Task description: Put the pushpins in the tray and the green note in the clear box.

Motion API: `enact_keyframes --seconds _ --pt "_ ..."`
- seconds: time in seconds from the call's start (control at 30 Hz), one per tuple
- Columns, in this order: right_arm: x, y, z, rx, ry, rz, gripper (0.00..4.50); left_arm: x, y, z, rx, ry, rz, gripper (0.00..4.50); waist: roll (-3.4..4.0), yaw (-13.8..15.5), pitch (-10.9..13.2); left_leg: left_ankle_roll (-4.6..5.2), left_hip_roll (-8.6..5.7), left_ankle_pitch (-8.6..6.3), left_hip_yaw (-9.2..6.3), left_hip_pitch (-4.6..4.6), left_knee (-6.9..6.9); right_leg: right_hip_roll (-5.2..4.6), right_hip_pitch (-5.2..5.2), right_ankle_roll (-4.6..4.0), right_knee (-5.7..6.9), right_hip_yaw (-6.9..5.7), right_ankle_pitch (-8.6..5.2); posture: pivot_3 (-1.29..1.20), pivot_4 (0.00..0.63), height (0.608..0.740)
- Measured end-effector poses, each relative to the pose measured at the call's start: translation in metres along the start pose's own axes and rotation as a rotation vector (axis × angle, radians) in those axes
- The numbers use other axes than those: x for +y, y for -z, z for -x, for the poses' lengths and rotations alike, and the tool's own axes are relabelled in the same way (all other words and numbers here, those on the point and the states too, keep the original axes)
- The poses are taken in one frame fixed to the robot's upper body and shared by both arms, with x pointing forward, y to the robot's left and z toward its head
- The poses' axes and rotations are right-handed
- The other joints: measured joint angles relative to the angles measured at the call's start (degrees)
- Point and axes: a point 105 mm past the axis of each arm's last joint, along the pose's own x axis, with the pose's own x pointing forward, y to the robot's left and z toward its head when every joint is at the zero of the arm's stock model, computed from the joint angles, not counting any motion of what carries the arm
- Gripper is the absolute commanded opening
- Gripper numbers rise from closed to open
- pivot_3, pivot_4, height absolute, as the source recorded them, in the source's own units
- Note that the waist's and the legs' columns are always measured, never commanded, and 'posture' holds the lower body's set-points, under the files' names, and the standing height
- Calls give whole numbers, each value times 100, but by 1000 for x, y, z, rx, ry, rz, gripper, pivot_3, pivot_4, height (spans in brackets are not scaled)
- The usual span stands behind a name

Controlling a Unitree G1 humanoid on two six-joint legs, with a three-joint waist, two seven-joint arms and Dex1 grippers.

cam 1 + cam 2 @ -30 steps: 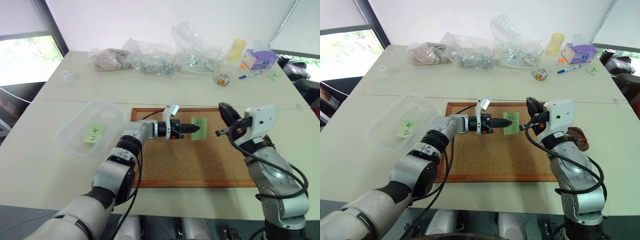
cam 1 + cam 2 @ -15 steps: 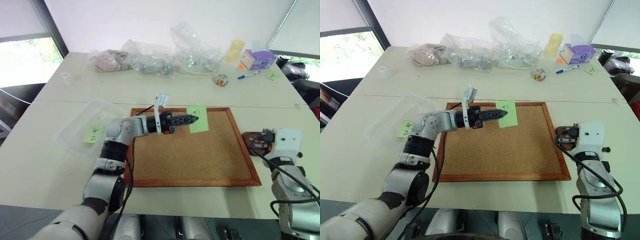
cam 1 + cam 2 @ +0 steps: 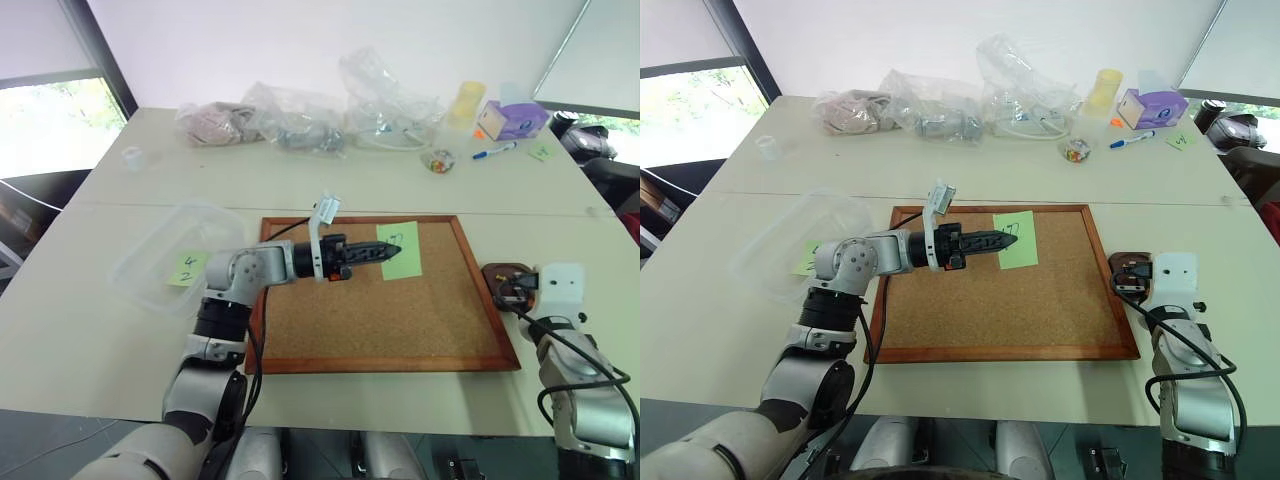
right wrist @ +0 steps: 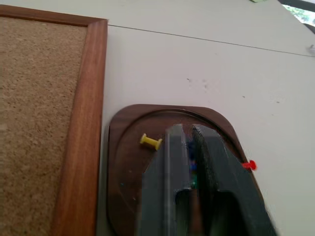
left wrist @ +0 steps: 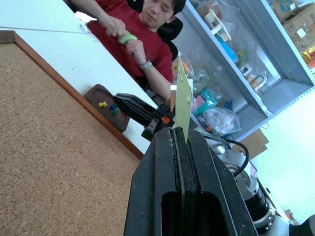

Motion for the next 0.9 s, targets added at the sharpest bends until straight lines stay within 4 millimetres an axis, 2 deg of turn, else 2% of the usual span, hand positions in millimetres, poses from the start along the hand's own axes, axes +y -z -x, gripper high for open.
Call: enact_keyframes --seconds 0.13,0.17,0.37,0.7,0.9 --pt "-2 0 -1 -5 9 -55 4027 1 0 0 1 -8 -3 0 0 -2 0 0 0 0 0 0 0 0 0 0 0 0 0 0 150 738" --pt "-4 -1 -1 -6 17 -64 4443 1 0 0 1 -8 -3 0 0 -2 0 0 0 0 0 0 0 0 0 0 0 0 0 0 150 738" --pt "-10 2 1 -4 50 -151 4443 1 -1 -1 -3 -10 -10 0 0 -2 0 0 0 0 0 0 0 0 0 0 0 0 0 0 150 738" --pt "-8 5 2 32 30 -490 4443 1 0 -3 -8 -9 -11 0 1 -6 0 0 1 0 -1 0 0 0 0 0 1 1 0 0 150 738" --pt "-7 6 2 83 -9 -509 4443 2 0 -3 -10 -14 -12 0 1 -6 0 0 1 0 -1 0 0 0 0 0 0 1 0 0 150 738"
